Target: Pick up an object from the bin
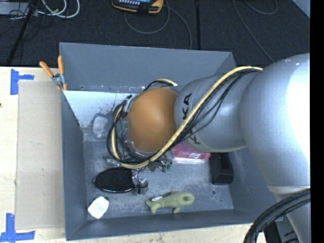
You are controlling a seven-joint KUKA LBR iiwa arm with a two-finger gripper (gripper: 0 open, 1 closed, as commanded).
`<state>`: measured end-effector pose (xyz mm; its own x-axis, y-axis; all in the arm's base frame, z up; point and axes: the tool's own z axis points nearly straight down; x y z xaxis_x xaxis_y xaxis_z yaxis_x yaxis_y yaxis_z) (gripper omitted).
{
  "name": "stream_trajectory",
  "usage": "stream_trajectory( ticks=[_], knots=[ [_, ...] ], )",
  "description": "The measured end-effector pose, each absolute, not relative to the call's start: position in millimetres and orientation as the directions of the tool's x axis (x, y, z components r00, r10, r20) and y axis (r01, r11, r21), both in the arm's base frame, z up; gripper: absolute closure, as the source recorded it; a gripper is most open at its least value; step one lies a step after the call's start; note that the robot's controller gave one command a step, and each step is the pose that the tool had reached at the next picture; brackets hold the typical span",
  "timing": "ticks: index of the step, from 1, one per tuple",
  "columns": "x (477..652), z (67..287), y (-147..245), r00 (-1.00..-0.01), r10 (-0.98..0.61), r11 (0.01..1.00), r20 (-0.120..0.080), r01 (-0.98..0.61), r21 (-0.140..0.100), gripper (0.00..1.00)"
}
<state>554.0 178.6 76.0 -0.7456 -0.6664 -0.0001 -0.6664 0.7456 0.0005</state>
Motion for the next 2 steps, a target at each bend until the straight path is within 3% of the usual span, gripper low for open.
stream_trajectory(
  ticks=[1,2],
  knots=[
    [548.5,69.0,192.9,-0.757,-0.653,0.757,0.006,-0.653,0.006,1.00],
    [548.6,68.9,192.7,-0.758,-0.653,0.758,0.006,-0.653,0.005,1.00]
  ],
)
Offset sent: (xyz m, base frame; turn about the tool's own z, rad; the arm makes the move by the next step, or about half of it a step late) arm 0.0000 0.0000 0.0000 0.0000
